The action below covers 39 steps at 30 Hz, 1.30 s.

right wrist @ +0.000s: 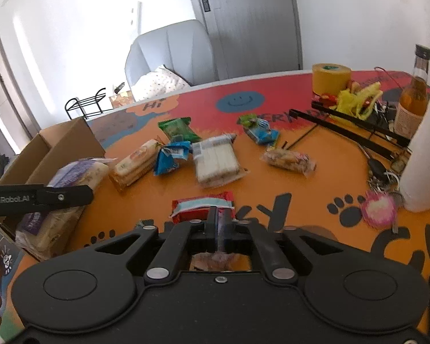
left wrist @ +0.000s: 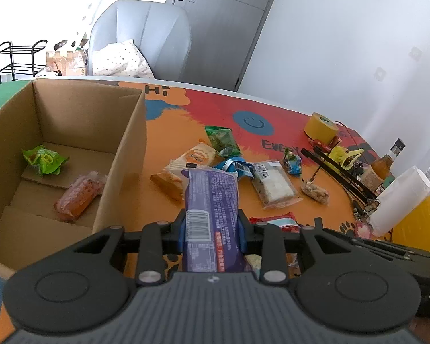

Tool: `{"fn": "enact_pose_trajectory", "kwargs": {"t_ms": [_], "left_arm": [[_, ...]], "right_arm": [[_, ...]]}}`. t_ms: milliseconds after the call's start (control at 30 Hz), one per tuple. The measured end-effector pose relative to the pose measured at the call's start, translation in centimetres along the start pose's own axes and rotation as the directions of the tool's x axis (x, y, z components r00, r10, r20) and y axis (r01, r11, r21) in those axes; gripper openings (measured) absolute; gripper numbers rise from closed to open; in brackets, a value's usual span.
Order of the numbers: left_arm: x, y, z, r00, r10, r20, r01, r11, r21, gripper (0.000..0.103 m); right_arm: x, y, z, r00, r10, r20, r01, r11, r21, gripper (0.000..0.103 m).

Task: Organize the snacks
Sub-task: 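Carry both snacks over the box and open both grippers to release them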

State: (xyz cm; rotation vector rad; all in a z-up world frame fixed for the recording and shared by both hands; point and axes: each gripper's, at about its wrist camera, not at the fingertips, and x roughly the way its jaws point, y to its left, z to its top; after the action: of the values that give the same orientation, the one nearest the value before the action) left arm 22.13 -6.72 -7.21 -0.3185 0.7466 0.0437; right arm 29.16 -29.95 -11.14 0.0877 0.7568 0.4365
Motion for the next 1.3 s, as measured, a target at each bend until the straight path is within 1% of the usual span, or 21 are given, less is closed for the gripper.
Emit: {"fn": "enact_pose_trajectory", "kwargs": {"t_ms": [33, 67, 100, 167, 300, 367, 433, 533, 667, 733, 800, 833, 933, 1033, 1200, 1300], "left_arm": [[0.0, 0.0, -0.1, 1.000, 0.001, -0.001, -0.001, 1.000, -0.001, 0.032], [0.0, 0.0, -0.1, 1.000, 0.000, -0.003, 0.000, 1.000, 0.000, 0.032], [0.1, 0.0, -0.2, 1.000, 0.001, -0.005, -0.001, 1.000, 0.002, 0.032], [0.3, -0.2, -0.3, 1.000, 0.001, -0.010, -0.001, 1.000, 0.009, 0.032], [1.1, -0.4, -0.7, 0.999, -0.007, -0.035, 0.007, 1.000, 0.007, 0.032], [1.4, -0.5, -0.9, 0.999, -0.008, -0.042, 0.009, 1.000, 0.012, 0.032], [1.7, -0.6, -1.0, 0.999, -0.010, -0.048, 0.011, 1.000, 0.016, 0.032], [2.0, -0.6, -1.0, 0.998, -0.008, -0.056, 0.009, 1.000, 0.020, 0.032], [2.4, -0.7, -1.1, 0.998, -0.015, -0.063, 0.016, 1.000, 0.021, 0.032], [2.6, -0.7, -1.3, 0.997, -0.021, -0.068, 0.022, 1.000, 0.016, 0.032], [2.7, -0.6, -1.4, 0.997, -0.025, -0.073, 0.026, 1.000, 0.013, 0.032], [2.7, -0.6, -1.4, 0.997, -0.027, -0.075, 0.028, 1.000, 0.012, 0.032], [2.6, -0.6, -1.5, 0.996, -0.033, -0.077, 0.034, 0.999, 0.011, 0.032], [2.0, -0.8, -1.3, 0.997, -0.040, -0.064, 0.041, 0.999, 0.017, 0.032], [0.9, -1.0, -0.3, 0.999, -0.039, -0.034, 0.040, 0.999, 0.028, 0.032], [0.0, -1.1, 0.6, 0.999, -0.035, -0.001, 0.036, 0.999, 0.040, 0.032]], "right_arm": [[0.1, -0.1, -0.1, 1.000, -0.011, -0.003, 0.011, 1.000, 0.006, 0.039], [0.1, -0.2, -0.2, 1.000, -0.015, 0.005, 0.015, 1.000, 0.009, 0.050], [0.1, -0.2, -0.3, 1.000, -0.024, 0.008, 0.024, 1.000, 0.011, 0.055], [0.5, -0.5, -0.4, 0.999, -0.033, -0.004, 0.033, 0.999, 0.030, 0.057], [1.8, -0.5, -0.9, 0.999, -0.013, -0.039, 0.015, 0.998, 0.062, 0.057], [2.7, -0.4, -1.2, 0.998, -0.024, -0.057, 0.028, 0.997, 0.070, 0.057], [3.1, -0.1, -1.5, 0.998, -0.037, -0.044, 0.040, 0.998, 0.054, 0.059], [3.3, 0.6, -1.6, 0.997, -0.064, -0.049, 0.063, 0.998, -0.011, 0.058], [2.9, 0.2, -1.5, 0.994, -0.091, -0.065, 0.089, 0.995, -0.034, 0.053], [2.7, 0.1, -1.6, 0.991, -0.112, -0.068, 0.108, 0.993, -0.051, 0.047], [2.5, 0.2, -1.8, 0.989, -0.135, -0.064, 0.130, 0.989, -0.074, 0.033], [2.4, 0.1, -1.8, 0.987, -0.146, -0.060, 0.141, 0.987, -0.080, 0.033], [2.0, -0.4, -1.8, 0.990, -0.124, -0.062, 0.121, 0.992, -0.044, 0.031], [1.5, -0.5, -1.6, 0.996, -0.076, -0.049, 0.076, 0.997, -0.005, 0.030], [0.7, 0.1, -0.6, 0.999, -0.048, -0.013, 0.048, 0.999, 0.001, 0.030], [0.0, 0.5, 0.2, 0.999, -0.040, 0.013, 0.040, 0.999, 0.007, 0.030]]}}
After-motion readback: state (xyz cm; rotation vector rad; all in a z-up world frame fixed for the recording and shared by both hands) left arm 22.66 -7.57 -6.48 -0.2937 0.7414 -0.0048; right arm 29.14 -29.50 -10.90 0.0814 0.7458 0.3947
